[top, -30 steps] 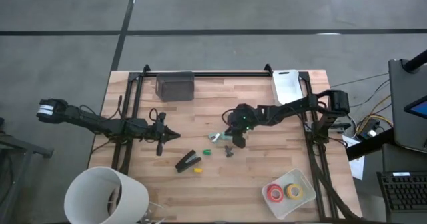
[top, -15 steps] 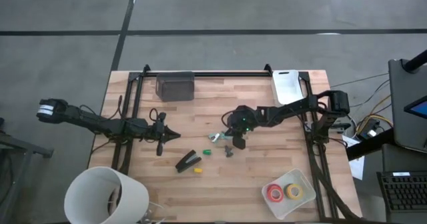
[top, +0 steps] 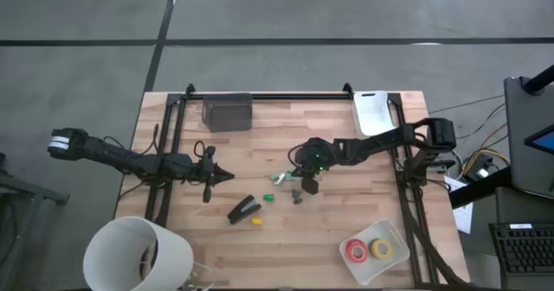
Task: Pick and place Stapler, Stapler remover, tape
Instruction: Put the right light blue staple remover into the top white bin
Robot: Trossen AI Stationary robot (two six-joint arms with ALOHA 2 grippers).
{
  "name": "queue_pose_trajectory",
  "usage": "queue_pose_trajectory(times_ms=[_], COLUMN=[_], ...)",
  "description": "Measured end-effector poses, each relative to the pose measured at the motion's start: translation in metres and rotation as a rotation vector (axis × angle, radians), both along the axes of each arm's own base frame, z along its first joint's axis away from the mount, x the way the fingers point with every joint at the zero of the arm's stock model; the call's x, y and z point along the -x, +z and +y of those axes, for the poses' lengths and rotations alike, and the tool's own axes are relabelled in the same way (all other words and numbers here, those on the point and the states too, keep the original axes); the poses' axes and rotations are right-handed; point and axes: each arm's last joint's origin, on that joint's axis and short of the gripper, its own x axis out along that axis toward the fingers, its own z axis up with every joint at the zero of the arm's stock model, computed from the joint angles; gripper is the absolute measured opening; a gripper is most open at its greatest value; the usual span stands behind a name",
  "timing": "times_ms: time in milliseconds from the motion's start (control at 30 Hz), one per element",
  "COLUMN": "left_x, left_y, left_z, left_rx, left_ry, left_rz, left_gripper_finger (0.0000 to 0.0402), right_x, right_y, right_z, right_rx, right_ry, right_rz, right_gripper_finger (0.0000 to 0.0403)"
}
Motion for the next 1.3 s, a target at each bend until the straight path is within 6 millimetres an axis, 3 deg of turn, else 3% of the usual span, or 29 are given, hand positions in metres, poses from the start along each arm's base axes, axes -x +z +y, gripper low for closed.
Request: queue_pose_trajectory(times_ms=[533, 967, 1300], left_x=[0.000, 0.000, 0.000], left_y=[-0.001, -0.001, -0.001], left_z=[0.000, 0.000, 0.000], left_rx=[-0.001, -0.001, -0.001], left_ry=[0.000, 0.000, 0.000], left_rz=[0.008, 0.008, 0.007], left_gripper_finger=[0.0020, 0.0021, 0.0019], right_x=[0.036, 0.089, 0.132], right_y=[0.056, 0.095, 0.114], right_z=[0.001, 0.000, -0.009], right_rx=[0.093, 0.174, 0.248], right_ry=[-0.125, -0.322, -0.563], right_rz=[0.034, 0.120, 0.184], right_gripper_finger=[0.0008, 0.0008, 0.0008])
